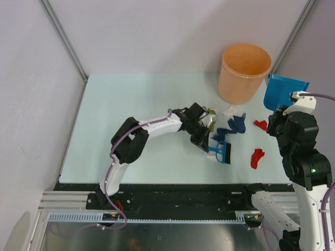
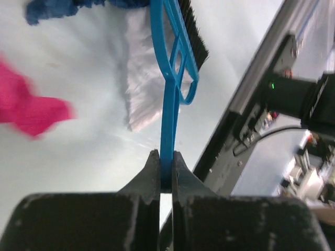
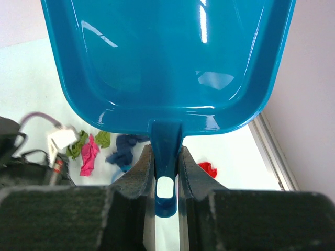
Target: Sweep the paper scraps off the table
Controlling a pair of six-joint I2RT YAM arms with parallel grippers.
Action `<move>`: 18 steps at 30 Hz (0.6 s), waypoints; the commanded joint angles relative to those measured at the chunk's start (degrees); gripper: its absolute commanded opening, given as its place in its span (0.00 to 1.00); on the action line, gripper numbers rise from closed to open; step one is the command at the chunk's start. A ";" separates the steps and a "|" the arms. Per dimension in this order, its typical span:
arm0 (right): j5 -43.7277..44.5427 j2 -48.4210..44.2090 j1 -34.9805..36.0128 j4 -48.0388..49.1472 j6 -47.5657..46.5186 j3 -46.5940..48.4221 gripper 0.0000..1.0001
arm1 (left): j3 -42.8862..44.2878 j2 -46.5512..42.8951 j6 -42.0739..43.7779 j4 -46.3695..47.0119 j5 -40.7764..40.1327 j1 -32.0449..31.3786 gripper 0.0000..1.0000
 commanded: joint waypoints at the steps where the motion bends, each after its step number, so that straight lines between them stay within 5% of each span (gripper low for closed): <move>1: 1.01 0.58 0.00 0.96 -0.30 0.75 0.00 | 1.01 -5.40 4.03 -0.78 -12.27 5.86 0.00; 8: 0.22 1.11 0.00 1.57 -0.83 0.83 0.00 | 13.40 -7.87 18.51 -1.05 -14.38 0.88 0.00; 13: -0.14 0.76 0.00 3.33 -1.70 0.75 0.00 | 25.08 -3.40 45.39 -0.79 -30.26 -6.16 0.00; 18: 3.20 0.50 0.00 5.61 -2.93 1.10 0.00 | 44.94 10.74 64.56 1.58 -35.83 -8.89 0.00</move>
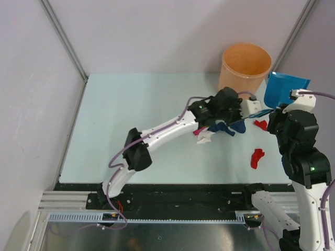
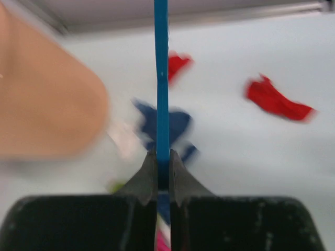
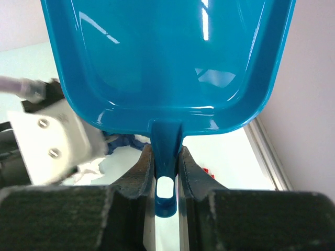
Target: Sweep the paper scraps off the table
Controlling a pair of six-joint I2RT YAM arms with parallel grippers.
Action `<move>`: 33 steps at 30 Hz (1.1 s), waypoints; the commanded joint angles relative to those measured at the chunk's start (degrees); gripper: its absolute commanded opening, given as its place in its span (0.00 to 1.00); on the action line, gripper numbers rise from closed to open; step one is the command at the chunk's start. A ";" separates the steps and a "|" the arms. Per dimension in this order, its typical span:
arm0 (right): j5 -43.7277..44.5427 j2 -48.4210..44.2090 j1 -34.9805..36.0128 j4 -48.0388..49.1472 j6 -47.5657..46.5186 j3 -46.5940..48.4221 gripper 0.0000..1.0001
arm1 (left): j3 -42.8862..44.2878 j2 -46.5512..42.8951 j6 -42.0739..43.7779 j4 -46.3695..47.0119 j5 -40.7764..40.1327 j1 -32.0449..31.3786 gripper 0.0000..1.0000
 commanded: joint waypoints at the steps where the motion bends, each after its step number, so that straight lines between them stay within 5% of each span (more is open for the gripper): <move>1: 3.94 -0.31 0.00 4.37 -1.80 1.27 0.00 | 13.49 10.45 28.10 4.20 -9.97 -0.94 0.00; 6: 4.48 -1.10 0.17 4.55 -2.15 1.54 0.00 | 6.39 16.69 55.17 25.72 -12.46 -3.40 0.00; 14: 2.72 -2.07 1.93 4.64 -1.89 1.27 0.00 | 17.62 31.90 82.86 38.23 -9.38 -3.23 0.00; 24: 0.69 -2.60 3.86 4.90 -1.97 0.57 0.00 | 14.39 34.55 91.50 31.92 -14.73 -1.38 0.00; 33: 5.45 -3.48 6.68 5.52 -3.64 0.22 0.00 | -9.33 16.21 85.00 19.00 -19.48 0.20 0.00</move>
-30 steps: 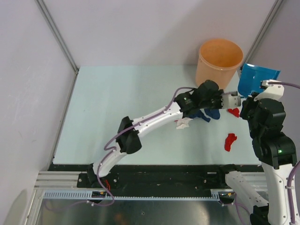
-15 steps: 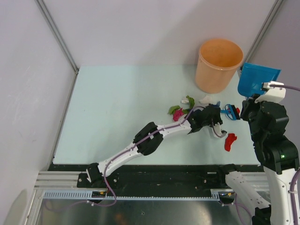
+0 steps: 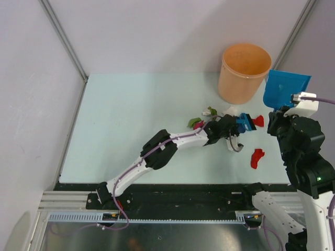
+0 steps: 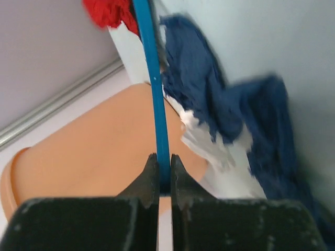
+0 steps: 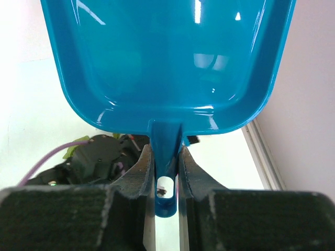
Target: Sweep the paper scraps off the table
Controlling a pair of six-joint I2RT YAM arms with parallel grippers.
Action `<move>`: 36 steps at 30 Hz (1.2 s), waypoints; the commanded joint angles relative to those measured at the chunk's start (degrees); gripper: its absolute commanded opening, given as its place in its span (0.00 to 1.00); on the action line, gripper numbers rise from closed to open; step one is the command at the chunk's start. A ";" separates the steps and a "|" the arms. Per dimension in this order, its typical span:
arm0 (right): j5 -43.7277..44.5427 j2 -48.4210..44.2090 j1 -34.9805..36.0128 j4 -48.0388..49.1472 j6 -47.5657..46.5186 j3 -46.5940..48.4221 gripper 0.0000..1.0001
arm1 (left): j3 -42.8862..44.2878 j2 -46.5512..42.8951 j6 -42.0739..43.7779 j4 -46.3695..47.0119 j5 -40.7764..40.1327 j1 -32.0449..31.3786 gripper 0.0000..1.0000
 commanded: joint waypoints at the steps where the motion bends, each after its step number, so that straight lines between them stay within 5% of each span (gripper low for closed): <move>1: 3.09 -0.07 0.82 2.52 -1.31 0.31 0.00 | -10.49 -11.14 -3.69 -12.29 -5.45 1.47 0.00; 8: 2.74 3.01 0.82 1.20 -1.22 0.31 0.00 | -25.72 -21.77 -13.89 -14.23 -6.95 1.82 0.00; 20: -11.57 9.68 0.73 -1.96 4.92 0.48 0.00 | -48.05 -40.05 -31.30 -15.20 -9.32 4.81 0.00; 30: -16.51 16.19 1.61 -14.07 8.71 0.48 0.00 | -36.29 -49.98 -55.46 -23.89 0.42 7.27 0.00; 36: -16.86 16.21 2.14 -17.52 13.54 -0.13 0.00 | -36.35 -57.37 -67.94 -30.31 9.21 10.34 0.00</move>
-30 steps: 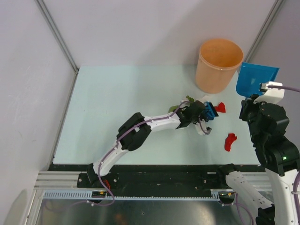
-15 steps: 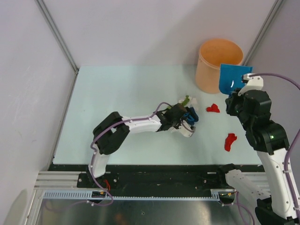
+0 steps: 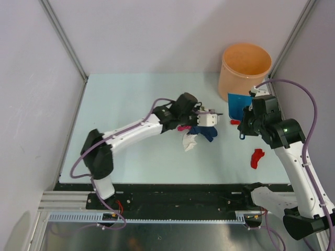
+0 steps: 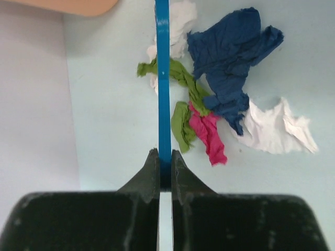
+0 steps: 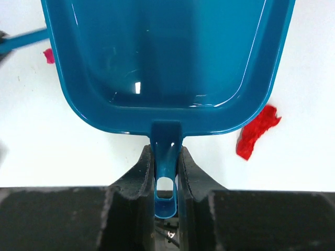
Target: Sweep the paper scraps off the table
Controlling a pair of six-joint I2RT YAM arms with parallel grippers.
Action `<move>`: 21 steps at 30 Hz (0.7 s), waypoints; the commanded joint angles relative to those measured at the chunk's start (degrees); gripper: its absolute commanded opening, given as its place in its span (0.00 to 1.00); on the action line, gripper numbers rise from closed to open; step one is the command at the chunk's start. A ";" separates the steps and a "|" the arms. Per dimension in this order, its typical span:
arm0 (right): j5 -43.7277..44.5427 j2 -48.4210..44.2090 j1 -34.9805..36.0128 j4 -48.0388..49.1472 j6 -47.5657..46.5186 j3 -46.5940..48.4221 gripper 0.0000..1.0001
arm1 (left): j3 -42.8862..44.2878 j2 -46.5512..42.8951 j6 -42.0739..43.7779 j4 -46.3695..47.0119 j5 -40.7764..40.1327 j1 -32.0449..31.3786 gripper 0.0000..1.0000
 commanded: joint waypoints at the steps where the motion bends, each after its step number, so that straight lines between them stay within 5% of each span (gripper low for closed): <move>1: -1.84 -2.47 0.87 -2.90 5.80 -0.74 0.00 | 0.53 -9.74 -13.26 -5.74 8.28 2.72 0.00; 5: -4.57 -2.13 4.99 -4.20 9.50 -5.22 0.00 | -2.20 -15.12 -21.86 -6.89 6.62 5.79 0.00; 13: 2.28 5.08 31.77 -8.35 21.98 -12.69 0.00 | -8.79 -19.78 -29.70 -10.14 11.44 15.89 0.00; 17: -4.39 10.68 38.12 -3.44 23.22 -19.19 0.00 | -13.96 -19.44 -31.29 -11.20 13.72 16.70 0.00; 21: -1.16 18.17 41.56 -2.28 23.22 -21.49 0.00 | -16.79 -18.12 -32.70 -11.46 16.10 16.70 0.00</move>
